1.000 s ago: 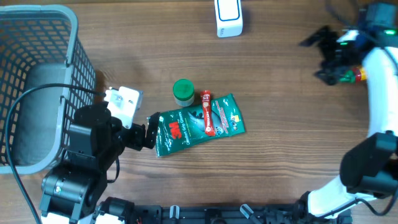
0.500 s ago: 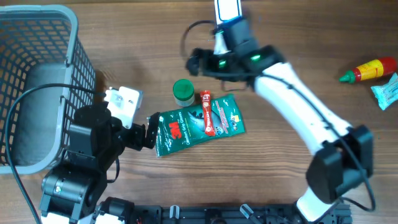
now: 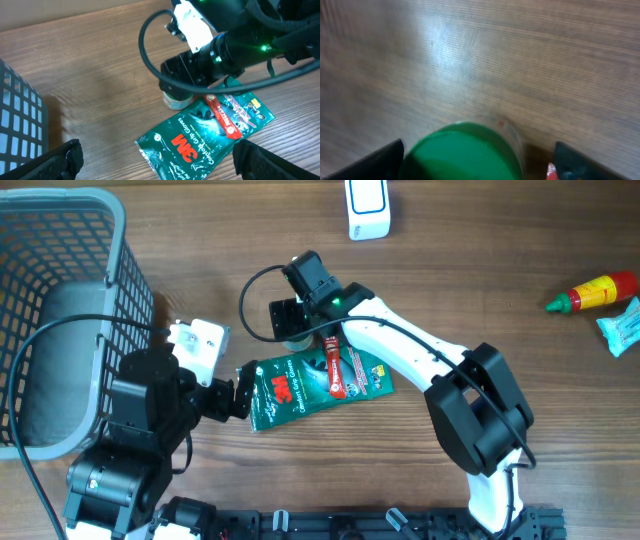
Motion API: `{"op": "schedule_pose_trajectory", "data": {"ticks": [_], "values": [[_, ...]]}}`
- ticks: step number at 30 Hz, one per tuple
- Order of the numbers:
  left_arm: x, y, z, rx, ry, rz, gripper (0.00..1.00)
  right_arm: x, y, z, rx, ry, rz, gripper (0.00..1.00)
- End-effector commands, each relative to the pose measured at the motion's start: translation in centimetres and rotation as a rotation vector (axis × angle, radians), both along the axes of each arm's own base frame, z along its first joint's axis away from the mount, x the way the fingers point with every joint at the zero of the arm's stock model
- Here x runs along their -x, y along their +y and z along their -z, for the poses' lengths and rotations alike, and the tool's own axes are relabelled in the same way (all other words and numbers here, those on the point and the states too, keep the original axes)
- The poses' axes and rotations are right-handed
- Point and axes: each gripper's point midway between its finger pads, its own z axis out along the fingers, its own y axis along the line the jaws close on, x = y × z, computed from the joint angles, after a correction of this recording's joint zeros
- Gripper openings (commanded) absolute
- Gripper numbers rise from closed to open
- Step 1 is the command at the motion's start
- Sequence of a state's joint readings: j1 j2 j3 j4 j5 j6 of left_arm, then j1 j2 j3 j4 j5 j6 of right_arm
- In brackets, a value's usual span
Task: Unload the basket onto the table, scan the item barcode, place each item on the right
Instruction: 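Reach the right gripper left to the green-capped jar, then grasp the green-capped jar with the right gripper and lift it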
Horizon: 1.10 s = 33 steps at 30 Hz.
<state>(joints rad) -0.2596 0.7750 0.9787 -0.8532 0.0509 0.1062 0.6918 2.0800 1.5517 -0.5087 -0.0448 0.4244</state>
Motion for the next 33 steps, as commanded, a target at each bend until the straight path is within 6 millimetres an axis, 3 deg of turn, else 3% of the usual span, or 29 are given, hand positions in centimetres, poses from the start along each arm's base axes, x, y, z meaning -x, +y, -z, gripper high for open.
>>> {"op": "schedule_pose_trajectory", "data": {"ticks": [1,2,6,13,18,23,25,26,27,30,33], "values": [[0.0,0.0,0.0,0.011,0.000,-0.002,1.00,1.3,-0.7,1.5,0.084,0.025,-0.041,0.73],[0.0,0.0,0.0,0.011,0.000,-0.002,1.00,1.7,-1.0,1.7,0.097,0.041,-0.042,0.67],[0.0,0.0,0.0,0.011,0.000,-0.002,1.00,1.4,-2.4,2.0,0.170,0.021,-0.029,0.65],[0.0,0.0,0.0,0.011,0.000,-0.002,1.00,-0.8,-8.8,1.0,0.338,-0.008,0.068,0.67],[0.0,0.0,0.0,0.011,0.000,-0.002,1.00,-2.9,-14.6,-0.2,0.332,0.028,0.224,0.71],[0.0,0.0,0.0,0.011,0.000,-0.002,1.00,-2.2,-22.2,0.9,0.302,0.225,0.407,0.70],[0.0,0.0,0.0,0.011,0.000,-0.002,1.00,-1.3,-22.3,1.1,0.224,0.309,0.440,0.74],[0.0,0.0,0.0,0.011,0.000,-0.002,1.00,-0.7,-22.2,1.2,0.178,0.365,0.475,0.90],[0.0,0.0,0.0,0.011,0.000,-0.002,1.00,-0.1,-22.3,1.2,0.152,0.408,0.520,1.00],[0.0,0.0,0.0,0.011,0.000,-0.002,1.00,2.1,-21.7,1.1,0.056,0.578,0.665,1.00],[0.0,0.0,0.0,0.011,0.000,-0.002,1.00,3.7,-19.1,0.3,-0.080,0.726,0.681,1.00]]}}
